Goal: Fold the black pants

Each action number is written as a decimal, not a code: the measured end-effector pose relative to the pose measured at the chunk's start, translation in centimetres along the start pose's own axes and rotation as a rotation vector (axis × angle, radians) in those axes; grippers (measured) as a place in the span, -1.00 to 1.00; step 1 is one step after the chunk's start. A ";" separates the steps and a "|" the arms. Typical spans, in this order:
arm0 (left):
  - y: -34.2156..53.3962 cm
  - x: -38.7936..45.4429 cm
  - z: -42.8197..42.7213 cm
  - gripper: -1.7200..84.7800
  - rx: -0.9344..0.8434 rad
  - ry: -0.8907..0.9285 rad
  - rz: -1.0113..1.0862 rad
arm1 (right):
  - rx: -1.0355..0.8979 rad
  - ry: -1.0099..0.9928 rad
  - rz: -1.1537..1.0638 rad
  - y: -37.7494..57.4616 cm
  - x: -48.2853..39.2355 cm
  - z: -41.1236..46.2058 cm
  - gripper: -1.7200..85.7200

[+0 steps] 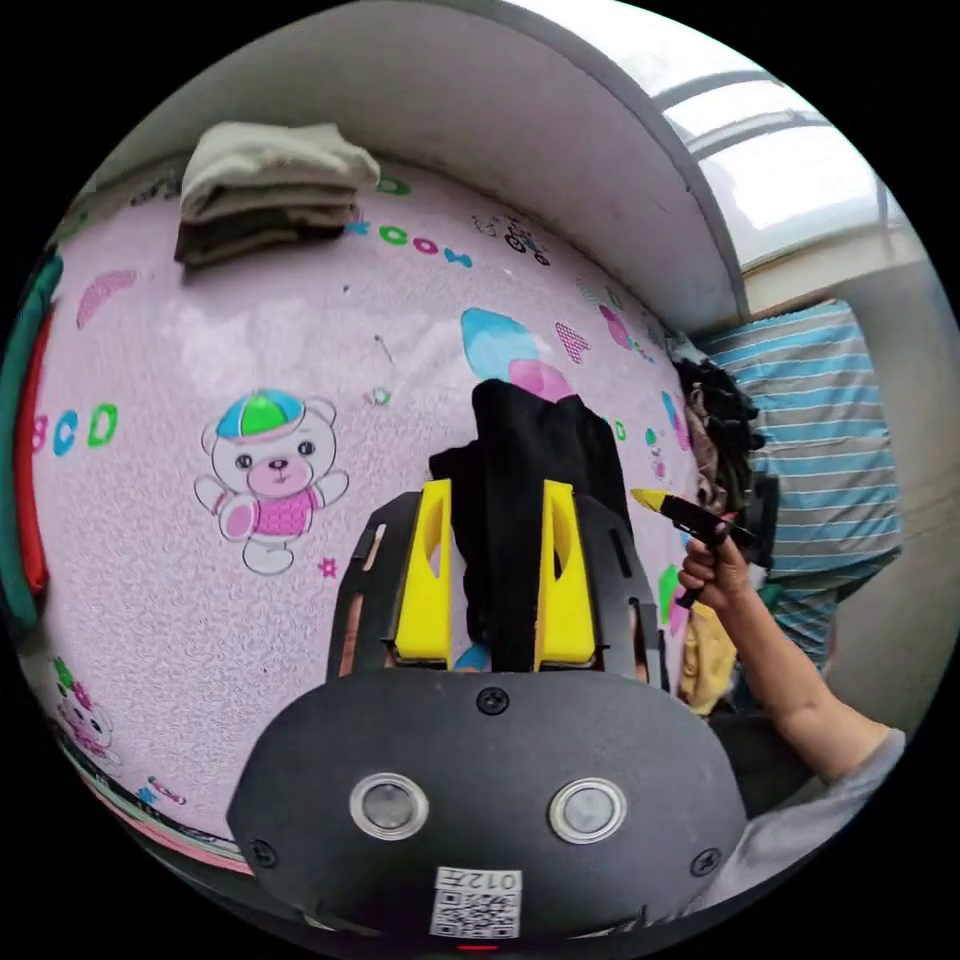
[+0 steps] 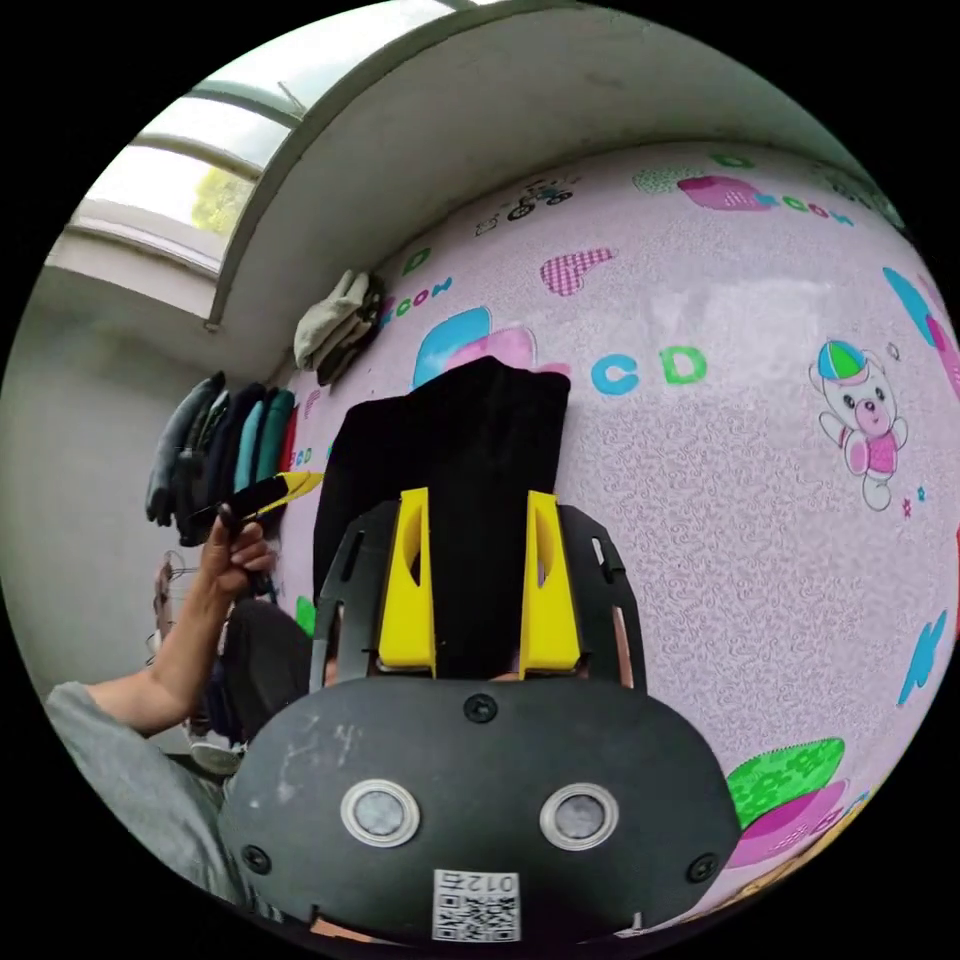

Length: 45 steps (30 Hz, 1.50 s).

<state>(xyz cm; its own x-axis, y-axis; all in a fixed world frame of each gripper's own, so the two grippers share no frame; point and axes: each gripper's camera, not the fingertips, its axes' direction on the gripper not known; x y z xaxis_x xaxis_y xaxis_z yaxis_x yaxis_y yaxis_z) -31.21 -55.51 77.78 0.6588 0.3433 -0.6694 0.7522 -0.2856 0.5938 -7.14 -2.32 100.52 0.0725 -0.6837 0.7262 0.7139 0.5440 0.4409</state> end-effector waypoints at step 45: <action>2.9 -14.6 -15.4 -0.71 -0.055 0.469 0.019 | -0.291 -0.517 -0.015 -6.6 1.7 6.4 -0.79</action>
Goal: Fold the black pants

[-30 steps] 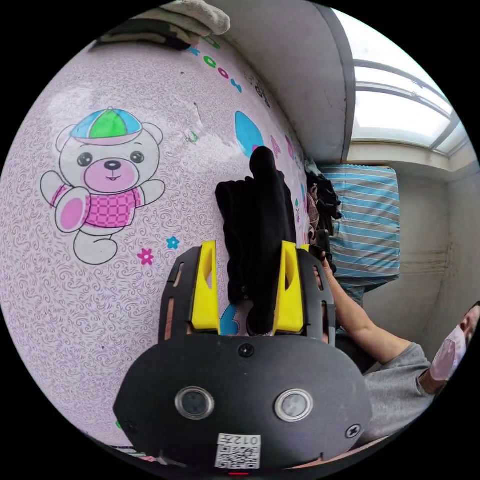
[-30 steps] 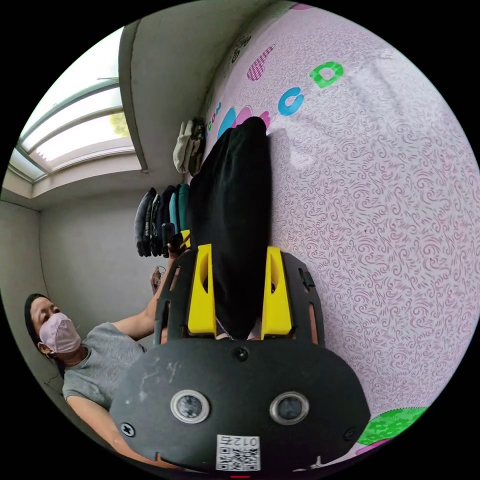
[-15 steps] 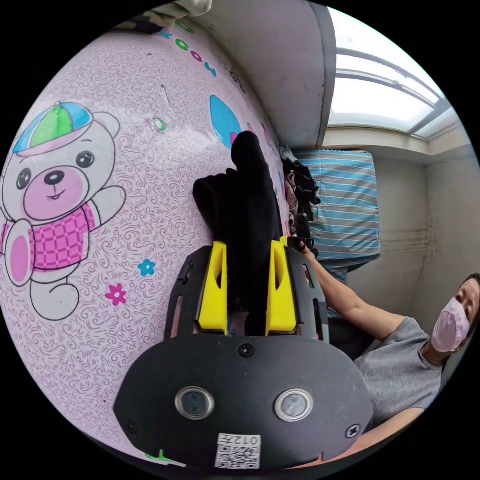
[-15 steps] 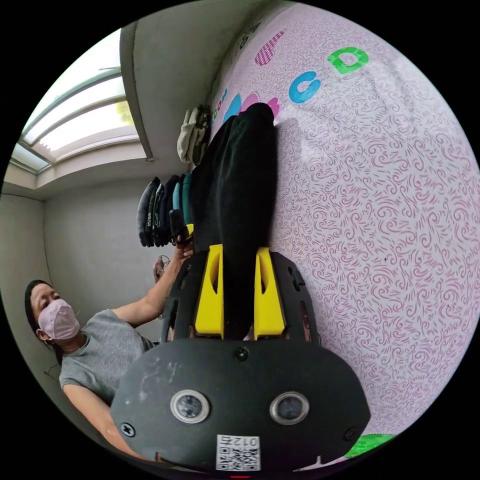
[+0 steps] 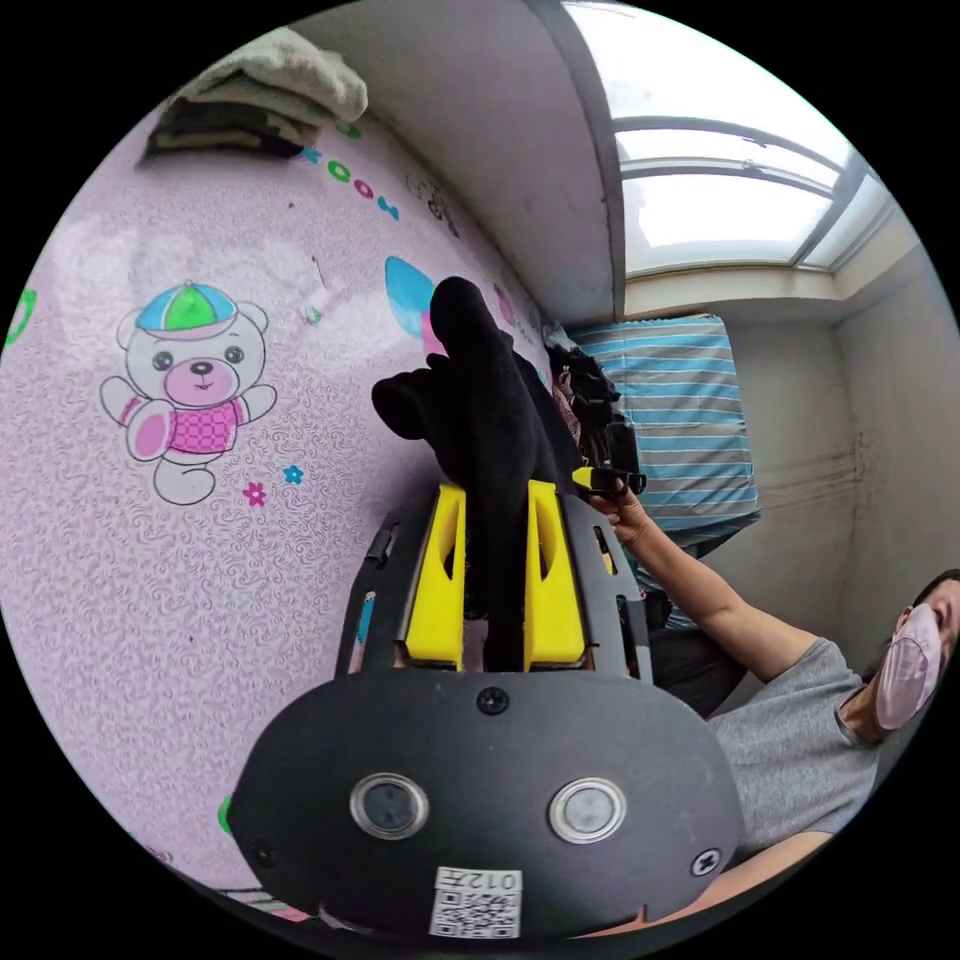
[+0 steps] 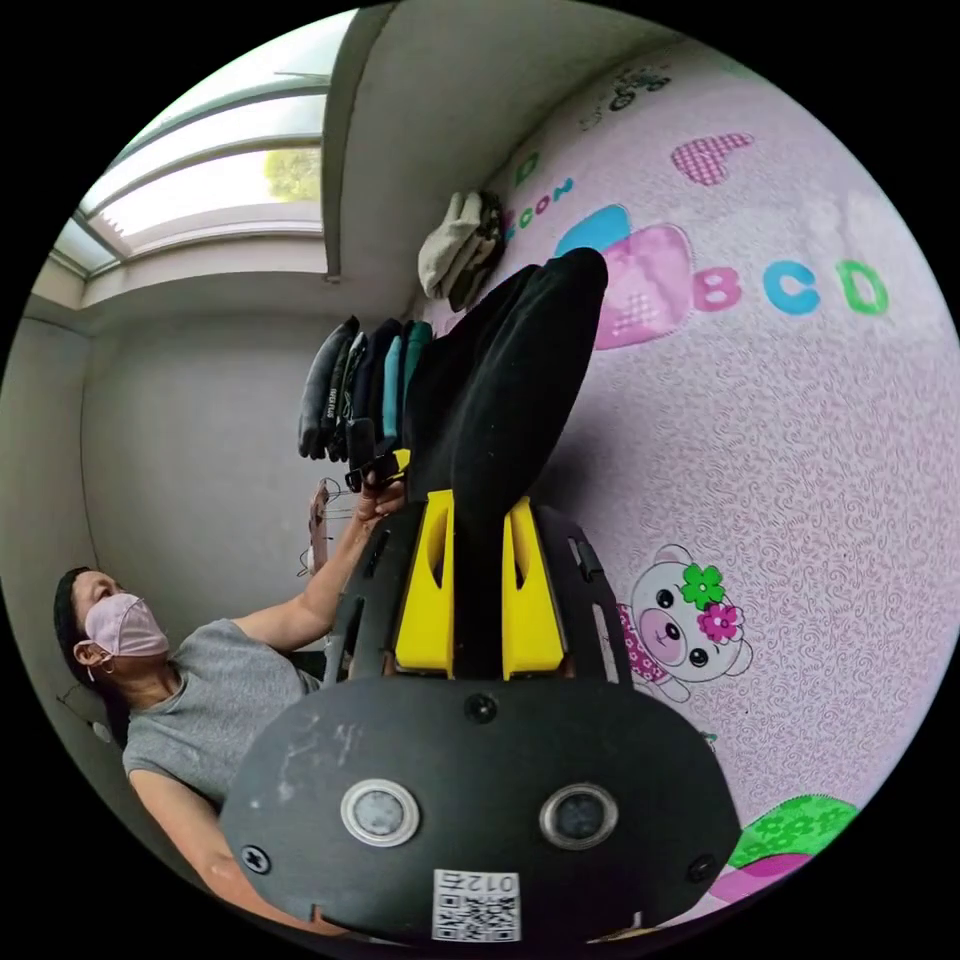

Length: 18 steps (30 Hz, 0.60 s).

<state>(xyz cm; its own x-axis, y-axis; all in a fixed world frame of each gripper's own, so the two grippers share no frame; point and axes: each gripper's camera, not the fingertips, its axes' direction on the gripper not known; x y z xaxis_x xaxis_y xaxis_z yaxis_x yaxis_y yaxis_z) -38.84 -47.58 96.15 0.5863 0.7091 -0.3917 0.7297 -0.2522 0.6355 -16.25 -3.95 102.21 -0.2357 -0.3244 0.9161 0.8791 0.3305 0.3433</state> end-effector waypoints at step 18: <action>16.3 22.6 -35.8 -0.70 0.433 -0.349 0.170 | -0.170 -0.099 -0.545 -8.8 -33.0 14.9 -0.79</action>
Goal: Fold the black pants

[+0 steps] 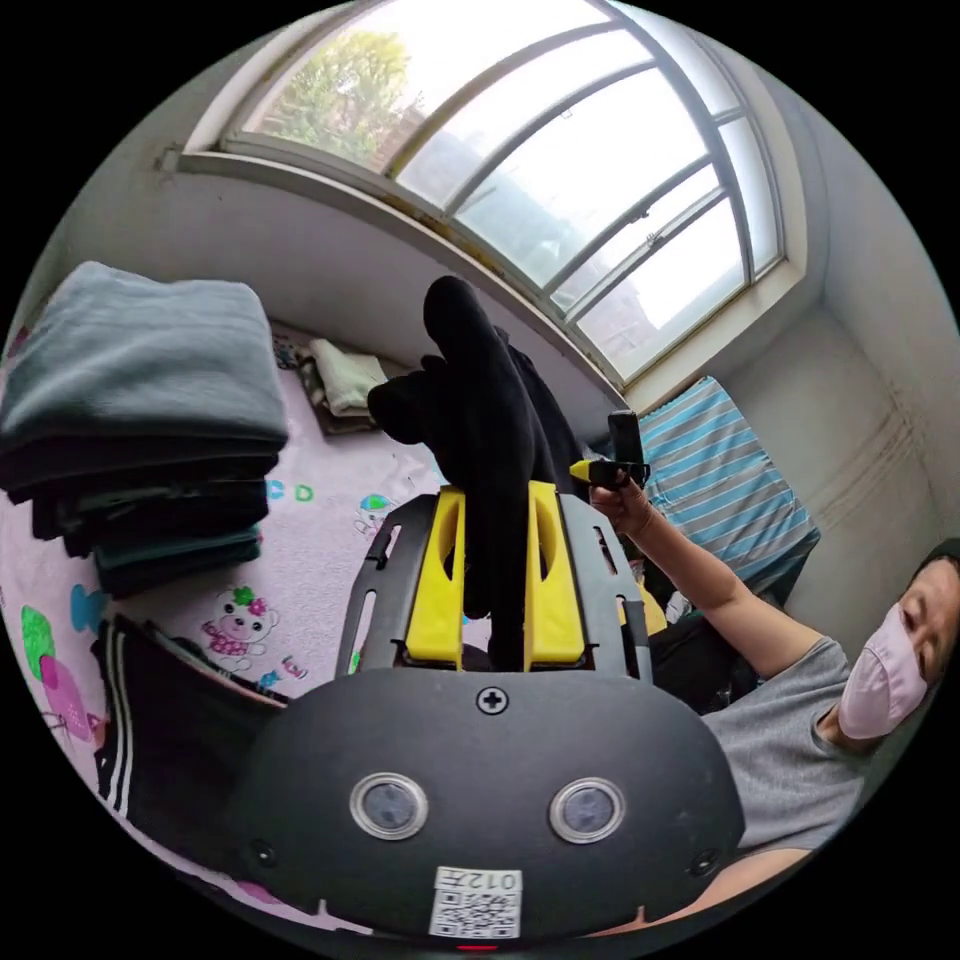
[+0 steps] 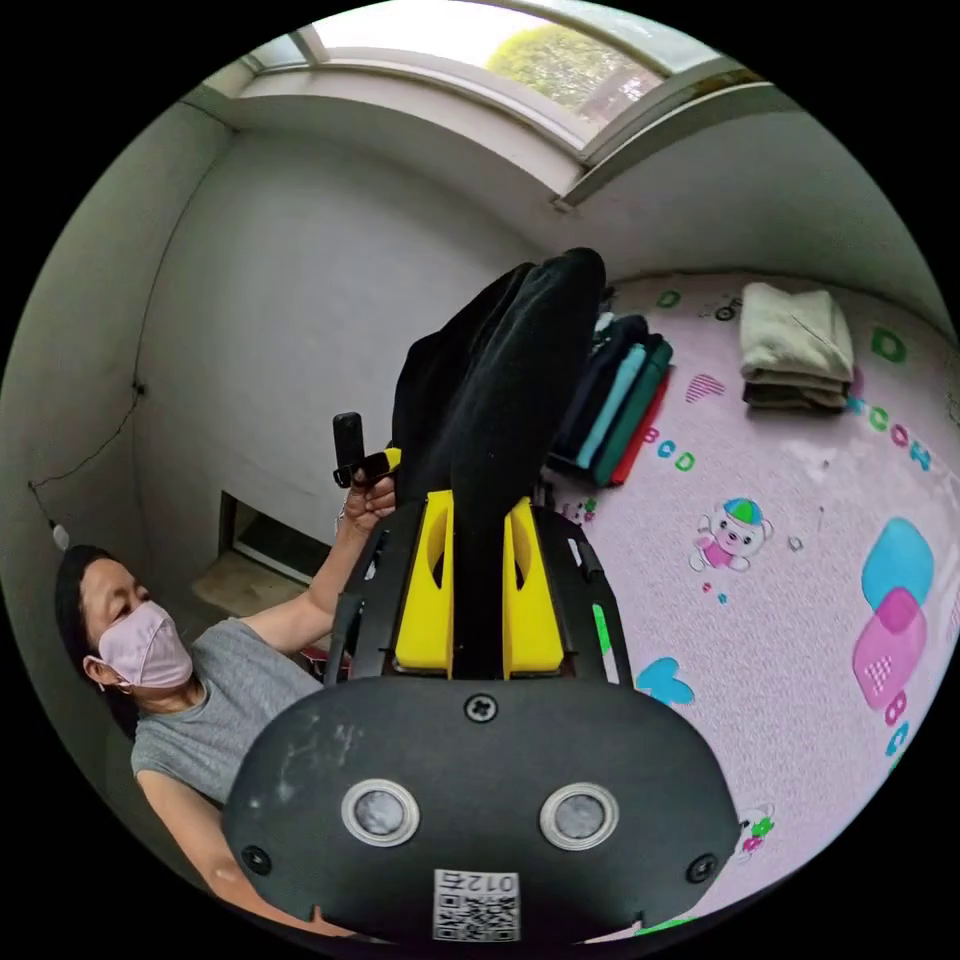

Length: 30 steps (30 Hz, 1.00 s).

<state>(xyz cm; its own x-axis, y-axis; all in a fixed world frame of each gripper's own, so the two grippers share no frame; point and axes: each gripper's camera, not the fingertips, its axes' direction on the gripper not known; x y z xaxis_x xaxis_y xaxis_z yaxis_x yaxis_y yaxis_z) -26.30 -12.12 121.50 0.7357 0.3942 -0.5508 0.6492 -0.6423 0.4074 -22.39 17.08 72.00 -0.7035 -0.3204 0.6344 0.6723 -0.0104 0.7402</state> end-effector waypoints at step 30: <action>-16.8 -17.4 -28.2 -0.71 0.085 -0.226 -0.176 | 0.014 -0.115 -0.006 -32.5 -0.5 24.5 -0.79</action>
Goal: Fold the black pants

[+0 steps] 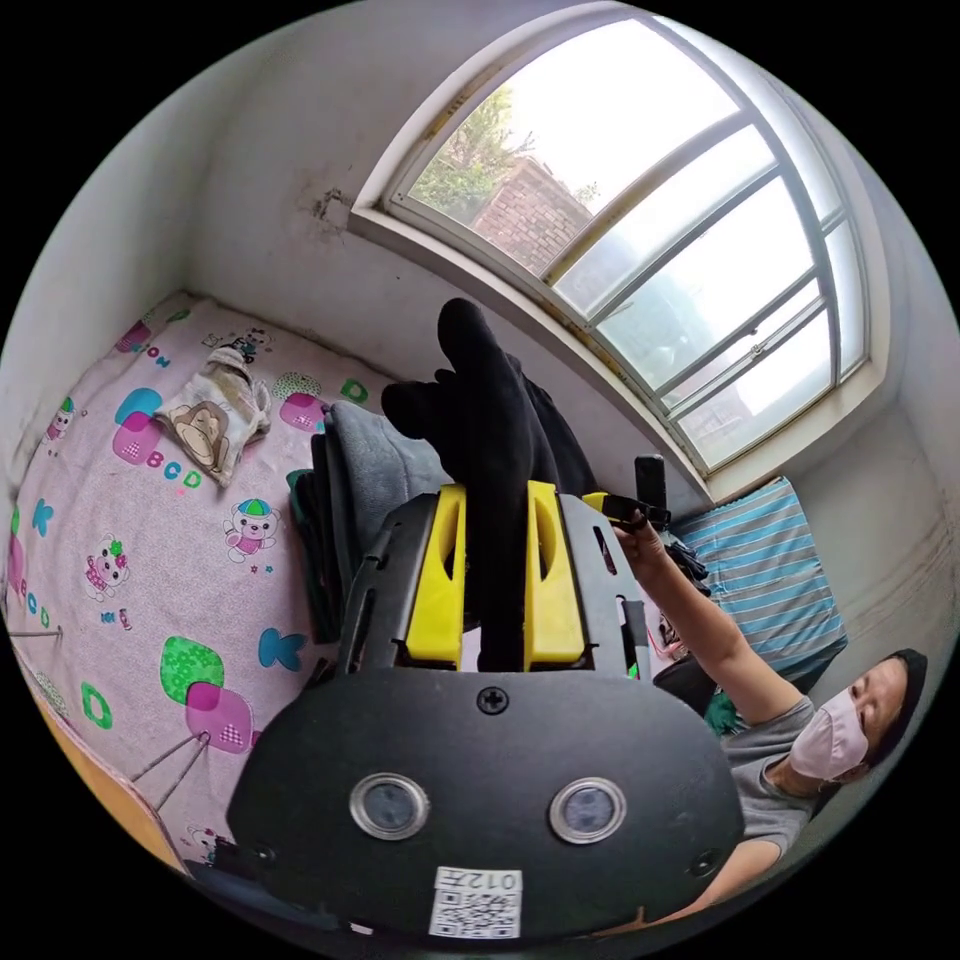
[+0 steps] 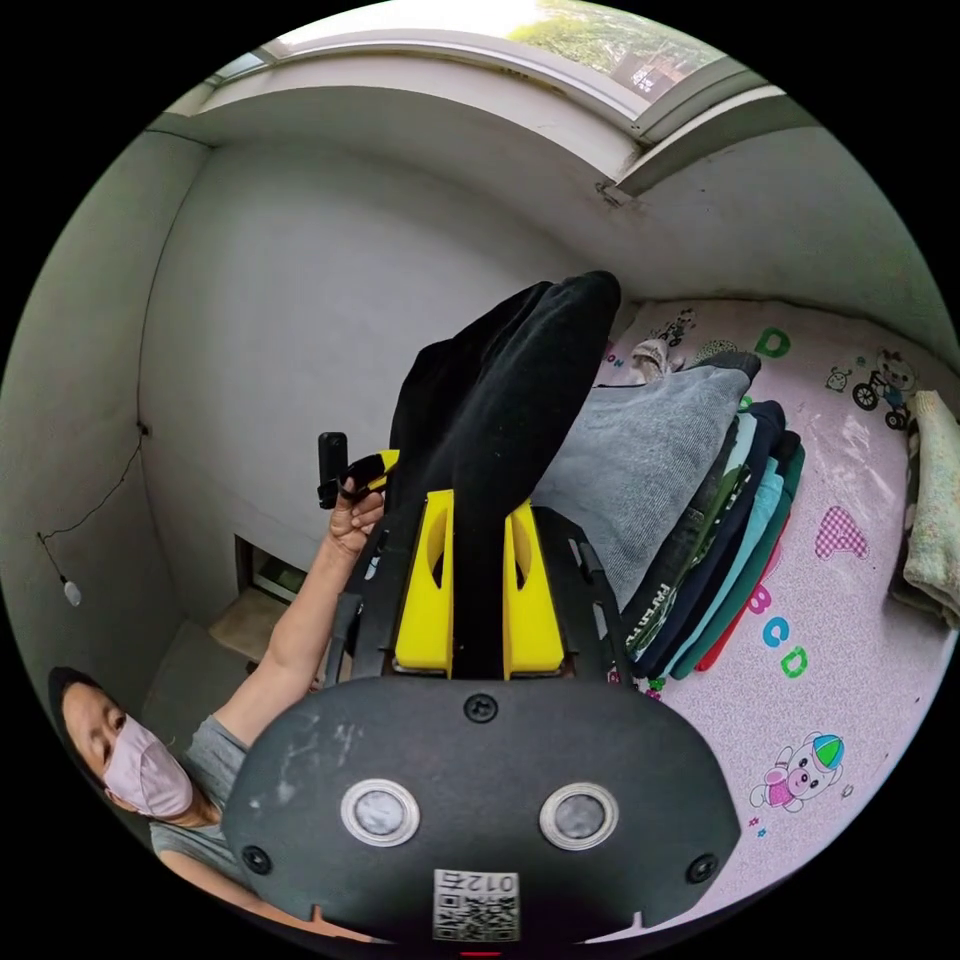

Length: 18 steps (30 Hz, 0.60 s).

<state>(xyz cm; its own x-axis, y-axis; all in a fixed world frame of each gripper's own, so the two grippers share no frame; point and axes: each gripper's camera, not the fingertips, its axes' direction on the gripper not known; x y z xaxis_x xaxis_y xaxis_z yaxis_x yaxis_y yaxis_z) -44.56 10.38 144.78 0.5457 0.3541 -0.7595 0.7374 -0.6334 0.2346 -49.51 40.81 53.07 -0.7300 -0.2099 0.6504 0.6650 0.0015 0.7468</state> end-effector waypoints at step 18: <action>-5.2 -8.4 2.9 -0.70 -0.103 -0.003 -0.136 | -0.011 -0.003 0.161 -5.7 7.6 2.7 -0.78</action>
<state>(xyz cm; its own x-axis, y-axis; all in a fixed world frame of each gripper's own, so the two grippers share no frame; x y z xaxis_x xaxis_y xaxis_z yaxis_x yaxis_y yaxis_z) -54.11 8.74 148.20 0.4368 0.4297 -0.7903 0.8415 -0.5057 0.1901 -59.24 41.83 54.15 -0.6139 -0.2050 0.7623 0.7754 0.0243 0.6310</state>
